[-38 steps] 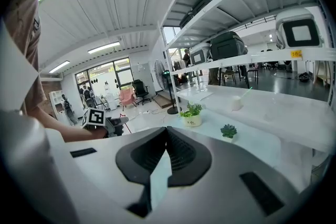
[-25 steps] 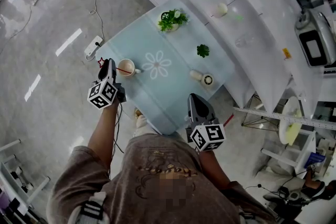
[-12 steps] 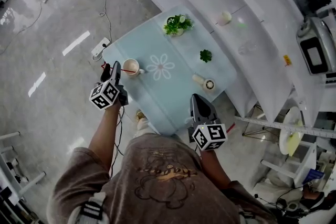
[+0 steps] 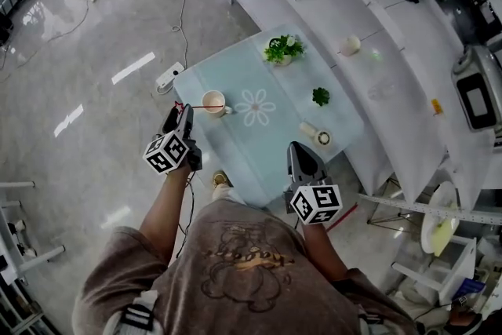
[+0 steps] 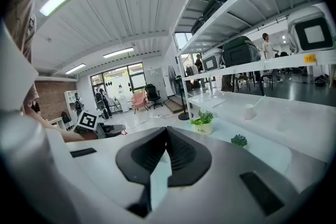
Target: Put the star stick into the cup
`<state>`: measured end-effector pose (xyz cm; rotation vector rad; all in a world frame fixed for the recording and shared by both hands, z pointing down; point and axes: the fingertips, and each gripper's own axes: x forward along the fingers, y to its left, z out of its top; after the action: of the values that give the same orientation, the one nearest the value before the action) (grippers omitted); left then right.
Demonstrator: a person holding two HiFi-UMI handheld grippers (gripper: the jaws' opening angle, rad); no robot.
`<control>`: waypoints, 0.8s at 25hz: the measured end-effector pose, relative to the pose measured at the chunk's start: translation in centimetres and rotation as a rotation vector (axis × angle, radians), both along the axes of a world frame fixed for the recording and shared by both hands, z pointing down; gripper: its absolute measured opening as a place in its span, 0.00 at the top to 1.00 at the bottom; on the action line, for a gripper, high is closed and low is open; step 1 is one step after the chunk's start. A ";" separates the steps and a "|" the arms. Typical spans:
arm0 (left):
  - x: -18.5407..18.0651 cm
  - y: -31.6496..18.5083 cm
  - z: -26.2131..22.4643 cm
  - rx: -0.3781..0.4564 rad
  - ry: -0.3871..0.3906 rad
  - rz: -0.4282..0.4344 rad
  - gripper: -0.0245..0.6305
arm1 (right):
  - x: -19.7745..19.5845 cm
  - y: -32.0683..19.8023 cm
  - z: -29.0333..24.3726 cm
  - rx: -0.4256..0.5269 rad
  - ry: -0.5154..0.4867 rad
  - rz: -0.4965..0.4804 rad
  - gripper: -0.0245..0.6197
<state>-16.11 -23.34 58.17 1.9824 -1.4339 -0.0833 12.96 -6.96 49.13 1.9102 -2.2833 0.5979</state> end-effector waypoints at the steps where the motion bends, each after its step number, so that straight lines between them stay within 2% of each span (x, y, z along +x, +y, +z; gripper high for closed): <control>1: -0.1 0.4 -0.5 0.006 0.003 0.000 0.62 | -0.2 0.0 -0.1 0.005 -0.001 -0.010 0.96; 9: 0.6 3.7 -6.9 0.109 0.034 0.055 0.61 | -2.3 -0.6 -1.3 0.051 -0.009 -0.092 0.96; 15: 2.4 7.0 -12.0 0.180 0.005 0.151 0.61 | -2.8 -0.5 -2.8 0.084 -0.001 -0.136 0.96; 20: 3.6 9.6 -14.3 0.238 -0.057 0.213 0.61 | -2.5 -0.4 -3.5 0.104 0.005 -0.145 0.96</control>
<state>-12.53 -13.78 43.89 2.3378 -1.2875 -0.1072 10.51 -7.32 45.62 1.7653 -2.4685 0.4653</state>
